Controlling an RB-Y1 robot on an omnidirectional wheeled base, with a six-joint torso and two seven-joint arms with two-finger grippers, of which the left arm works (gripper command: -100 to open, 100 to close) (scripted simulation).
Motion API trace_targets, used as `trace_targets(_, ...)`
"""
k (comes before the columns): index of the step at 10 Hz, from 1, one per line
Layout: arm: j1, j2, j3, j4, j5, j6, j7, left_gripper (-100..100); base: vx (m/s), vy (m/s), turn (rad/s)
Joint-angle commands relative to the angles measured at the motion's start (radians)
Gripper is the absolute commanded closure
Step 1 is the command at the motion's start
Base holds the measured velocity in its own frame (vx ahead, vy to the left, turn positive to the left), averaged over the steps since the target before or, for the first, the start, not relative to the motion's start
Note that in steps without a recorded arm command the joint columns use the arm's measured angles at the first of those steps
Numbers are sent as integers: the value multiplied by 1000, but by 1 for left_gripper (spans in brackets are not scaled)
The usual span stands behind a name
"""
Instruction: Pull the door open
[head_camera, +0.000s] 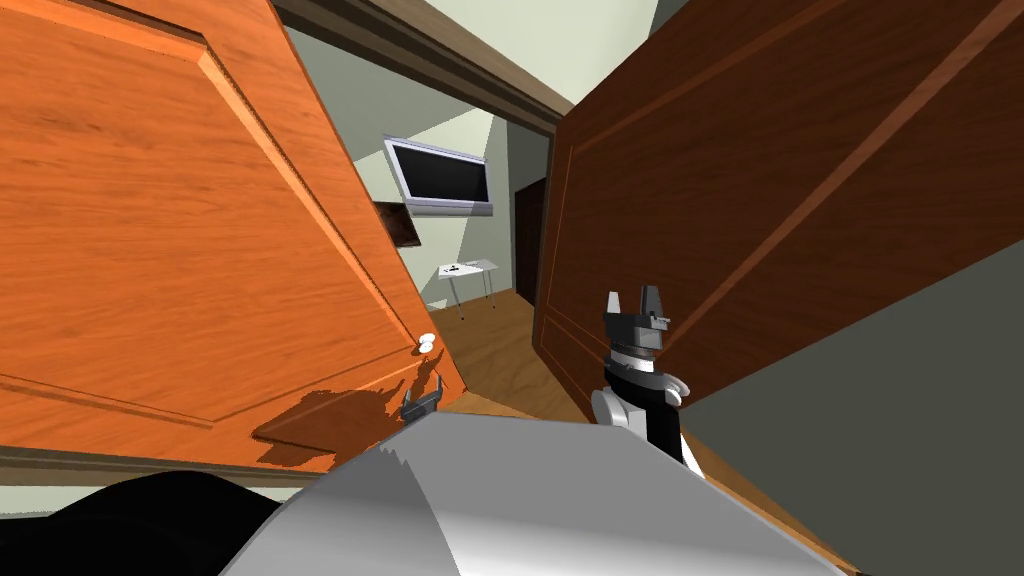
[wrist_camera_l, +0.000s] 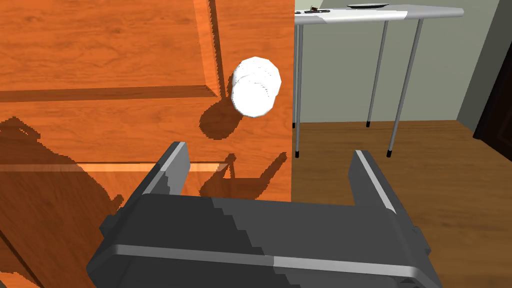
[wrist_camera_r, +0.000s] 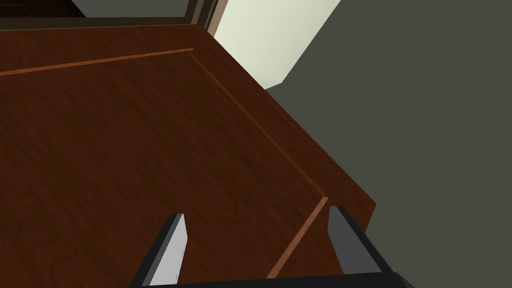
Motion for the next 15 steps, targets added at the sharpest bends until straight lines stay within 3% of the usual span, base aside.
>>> trace_targets(1,5,11,-12,30,37,-17,33,-100,116,74,-159)
trace_targets(5,8,29,-36,97,108,-51,97,-100,103,107,-116)
trace_targets(6,7,24,-32,82,97,-42,79,-100,57,57,-29)
trace_targets(7,-8,44,-26,115,98,-39,117,-100,74,19,23)
trace_targets(15,-78,138,5,267,91,-14,284,-100,107,-4,21)
